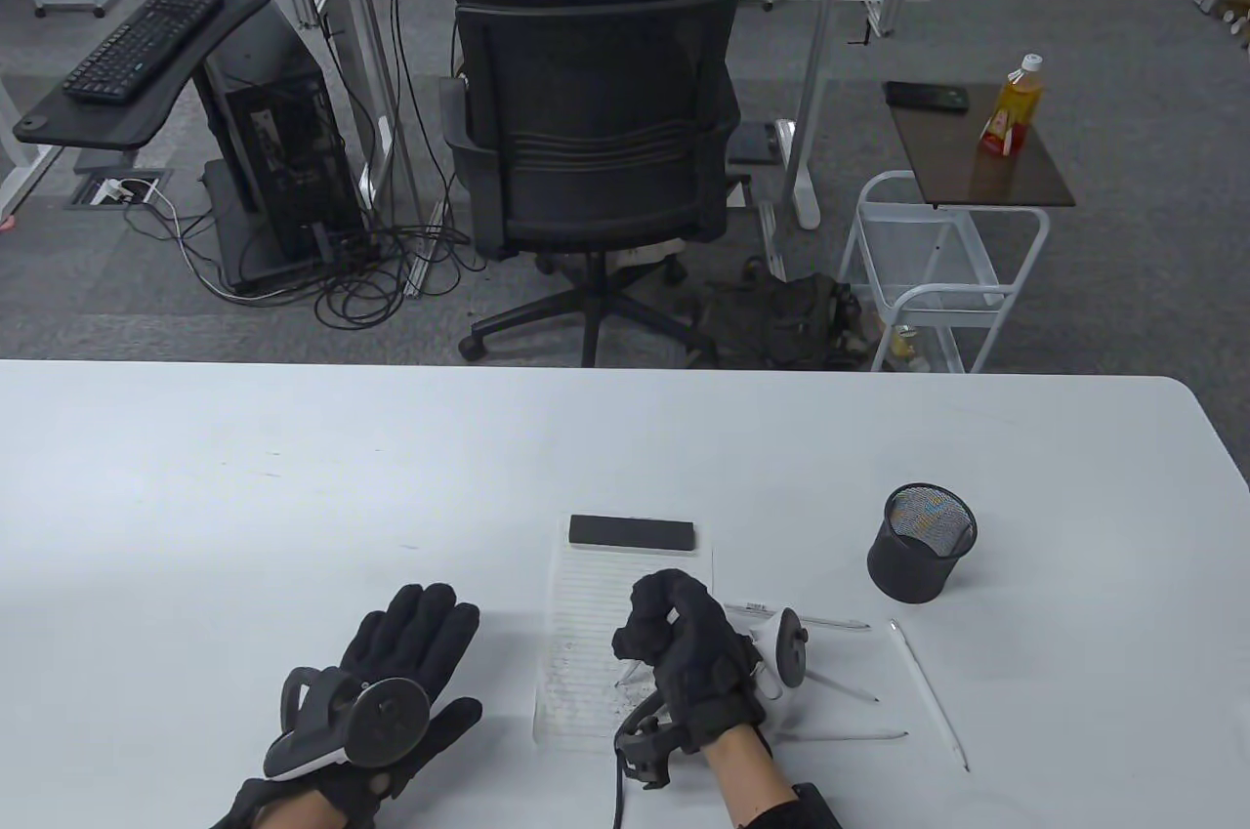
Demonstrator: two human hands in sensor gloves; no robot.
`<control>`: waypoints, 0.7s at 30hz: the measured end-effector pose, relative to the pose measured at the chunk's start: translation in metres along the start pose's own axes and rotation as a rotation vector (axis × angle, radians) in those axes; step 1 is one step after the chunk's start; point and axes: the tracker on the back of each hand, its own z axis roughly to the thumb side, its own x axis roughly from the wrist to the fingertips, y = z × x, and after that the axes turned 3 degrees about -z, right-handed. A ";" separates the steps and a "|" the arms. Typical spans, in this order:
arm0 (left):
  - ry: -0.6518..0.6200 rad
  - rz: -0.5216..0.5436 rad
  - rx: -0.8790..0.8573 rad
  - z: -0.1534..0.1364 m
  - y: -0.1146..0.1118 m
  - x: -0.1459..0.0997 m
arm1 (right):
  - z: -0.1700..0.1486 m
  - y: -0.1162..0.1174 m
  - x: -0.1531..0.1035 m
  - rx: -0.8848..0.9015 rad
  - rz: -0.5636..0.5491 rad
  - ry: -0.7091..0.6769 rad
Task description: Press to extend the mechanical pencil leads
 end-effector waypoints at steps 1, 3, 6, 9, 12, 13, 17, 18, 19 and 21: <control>0.000 0.000 0.000 0.000 0.000 0.000 | 0.000 0.000 0.000 -0.001 0.002 0.000; 0.001 0.001 0.000 0.000 0.000 0.000 | 0.000 0.000 0.000 -0.003 0.002 -0.001; 0.000 -0.002 0.000 0.000 0.000 0.000 | -0.001 0.000 0.000 -0.005 0.003 0.000; 0.000 -0.001 0.000 0.000 0.000 0.000 | -0.001 0.001 0.000 -0.011 0.005 0.001; 0.000 0.000 0.000 0.000 0.000 0.000 | -0.002 0.001 0.000 -0.018 0.007 0.004; 0.000 0.000 0.000 0.000 0.000 0.000 | -0.002 0.001 0.000 -0.019 0.007 0.005; 0.000 0.000 0.000 0.000 0.000 0.000 | -0.002 0.002 0.000 -0.018 0.006 0.008; 0.000 0.000 0.000 0.000 0.000 0.000 | -0.002 0.002 0.000 -0.018 0.006 0.009; 0.000 0.000 0.000 0.000 0.000 0.000 | -0.002 0.002 0.000 -0.018 0.007 0.009; 0.000 0.000 0.000 0.000 0.000 0.000 | -0.002 0.003 0.000 -0.017 0.010 0.011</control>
